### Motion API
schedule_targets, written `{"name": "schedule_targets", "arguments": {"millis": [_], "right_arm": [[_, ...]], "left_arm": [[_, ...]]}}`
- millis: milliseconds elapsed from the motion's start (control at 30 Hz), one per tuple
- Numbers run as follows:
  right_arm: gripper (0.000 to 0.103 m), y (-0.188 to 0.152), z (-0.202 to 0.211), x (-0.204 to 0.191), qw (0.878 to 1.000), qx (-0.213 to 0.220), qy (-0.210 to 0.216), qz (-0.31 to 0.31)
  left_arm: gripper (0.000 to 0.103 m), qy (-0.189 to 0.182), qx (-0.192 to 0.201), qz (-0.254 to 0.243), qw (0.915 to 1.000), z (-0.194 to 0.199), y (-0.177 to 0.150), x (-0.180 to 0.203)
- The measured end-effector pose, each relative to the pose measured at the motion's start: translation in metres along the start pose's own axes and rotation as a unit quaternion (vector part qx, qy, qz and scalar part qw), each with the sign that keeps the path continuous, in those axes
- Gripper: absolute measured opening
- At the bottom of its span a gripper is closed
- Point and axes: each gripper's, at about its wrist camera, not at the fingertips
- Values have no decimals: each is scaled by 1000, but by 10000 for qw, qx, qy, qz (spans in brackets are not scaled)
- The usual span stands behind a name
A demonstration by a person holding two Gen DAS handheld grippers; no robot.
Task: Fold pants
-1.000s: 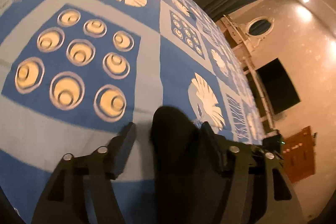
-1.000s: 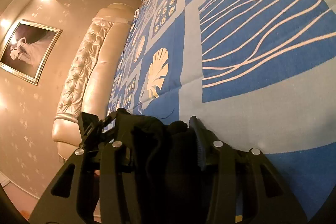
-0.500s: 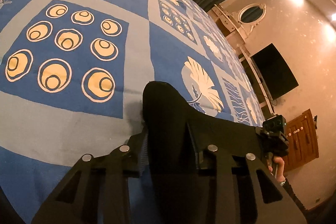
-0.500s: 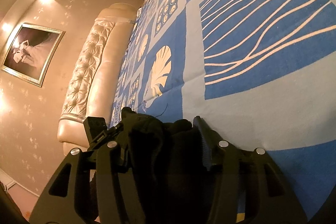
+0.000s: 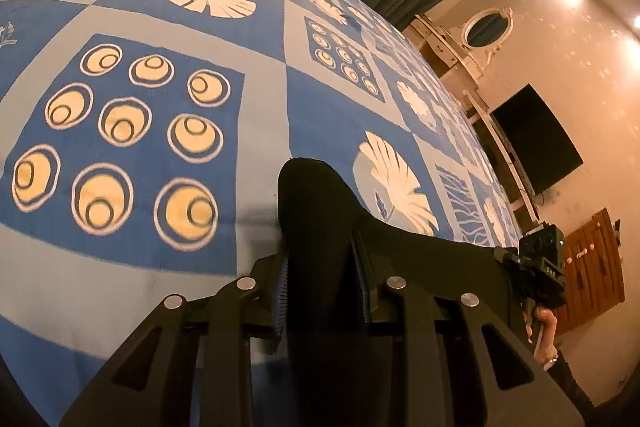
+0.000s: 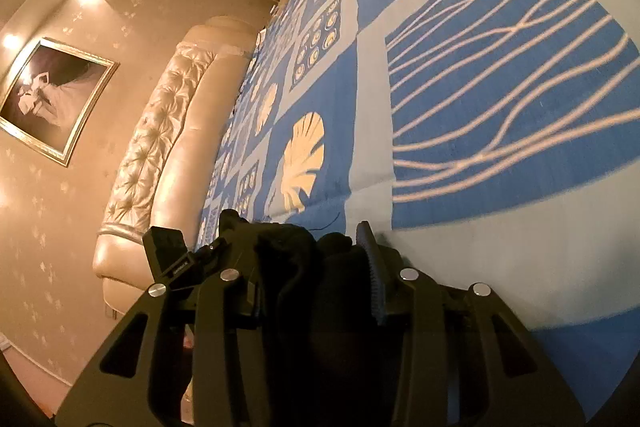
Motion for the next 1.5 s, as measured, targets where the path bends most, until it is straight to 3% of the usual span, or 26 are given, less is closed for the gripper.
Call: {"name": "schedule_targets", "arguments": {"millis": [433,567,700,867,1100,1267,1500], "right_arm": [[37,16,-14,9,9998,10,137,-140],[38,16,-14,8,9998,-23,132,-175],[43,14,-11,10,9994,-30,208,-288],[55,7,0,10,9985,22,268,-468],[64,-44,32,13,9967,-100,417,-695],[70,-88,41,4,9969,-408,301,-596],[74,-130,51,-8,9974,-466,144,-534]], "left_arm": [[29,-68,130,210,9997,-9,8,-12],[35,-24,137,152,9998,-4,4,-8],[51,-114,136,309,9994,1,-1,-12],[53,-199,52,369,9991,14,-19,-12],[58,-297,-60,485,9984,41,-75,-3],[63,-452,-23,897,9949,62,-111,2],[68,-278,-94,892,9956,75,-146,17]]}}
Point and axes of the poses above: each gripper's, at about its wrist camera, not at the fingertips, and z roughly against the way its jaws point, x to its right, y to its top, and after that the axes turned 5 degrees about -x, right-handed
